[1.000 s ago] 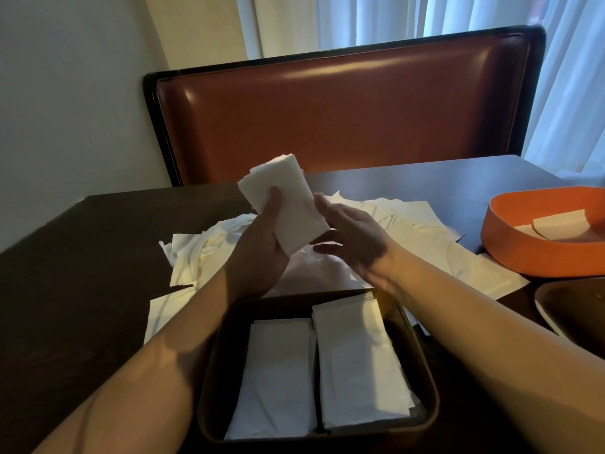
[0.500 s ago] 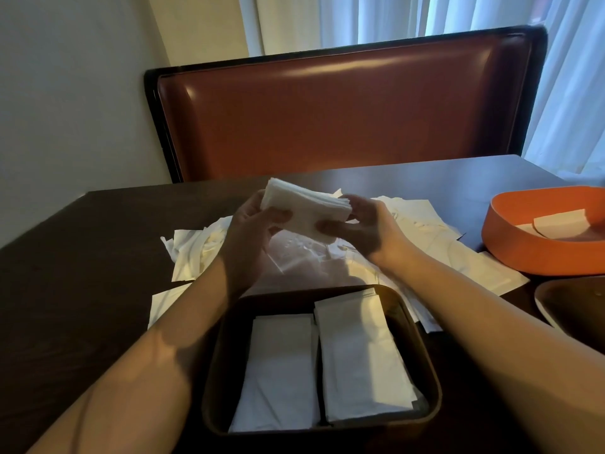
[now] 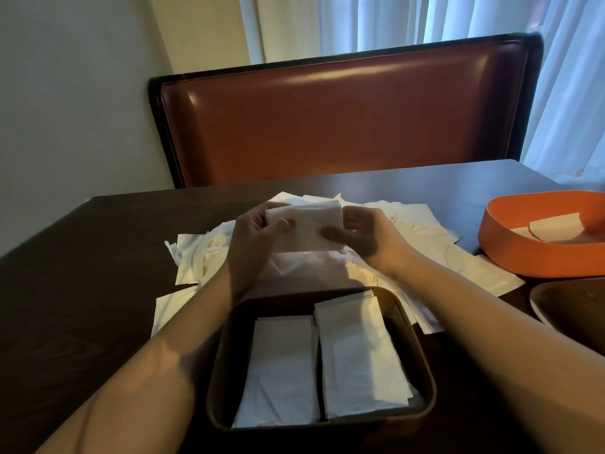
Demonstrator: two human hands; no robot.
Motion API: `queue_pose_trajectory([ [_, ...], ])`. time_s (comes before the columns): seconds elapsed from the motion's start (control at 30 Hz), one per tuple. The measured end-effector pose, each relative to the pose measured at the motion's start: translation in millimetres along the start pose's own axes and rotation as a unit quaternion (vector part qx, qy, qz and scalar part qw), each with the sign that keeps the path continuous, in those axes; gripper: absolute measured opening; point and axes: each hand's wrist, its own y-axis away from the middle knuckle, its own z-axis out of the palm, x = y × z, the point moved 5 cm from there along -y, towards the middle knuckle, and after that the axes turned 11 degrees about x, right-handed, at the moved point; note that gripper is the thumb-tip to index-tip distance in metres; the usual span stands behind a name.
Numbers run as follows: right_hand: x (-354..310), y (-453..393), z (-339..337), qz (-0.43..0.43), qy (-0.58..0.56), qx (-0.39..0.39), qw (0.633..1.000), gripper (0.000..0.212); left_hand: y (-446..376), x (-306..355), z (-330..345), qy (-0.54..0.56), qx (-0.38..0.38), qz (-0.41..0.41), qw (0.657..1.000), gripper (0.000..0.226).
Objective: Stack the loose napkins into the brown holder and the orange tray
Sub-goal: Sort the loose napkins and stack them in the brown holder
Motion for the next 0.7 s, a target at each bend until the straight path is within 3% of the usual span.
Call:
queue_pose_trajectory([
  [0.1,-20.8,-0.7,-4.8,0.031,-0.038,-0.015,0.999,0.019,-3.1,17.2,-2.0,0.078,-0.024,-0.055,0.995,0.023],
  [0.17,-42.3,0.8,-9.6,0.031,-0.066,-0.027,0.997,0.009,-3.0,33.9,-3.3,0.098,-0.033,-0.063,0.993,0.012],
  [0.23,-62.3,4.5,-14.6,0.01,-0.058,-0.032,0.998,0.005,1.4,48.6,-5.6,0.093,-0.032,-0.054,0.994,0.015],
  [0.43,-84.3,33.1,-17.8,-0.005,-0.025,-0.066,0.997,0.02,34.4,73.4,-33.0,-0.038,-0.036,0.012,0.999,0.008],
  [0.7,-77.7,69.4,1.4,0.014,0.03,-0.086,0.996,0.015,92.7,74.7,-63.4,-0.143,-0.117,-0.03,0.982,0.025],
])
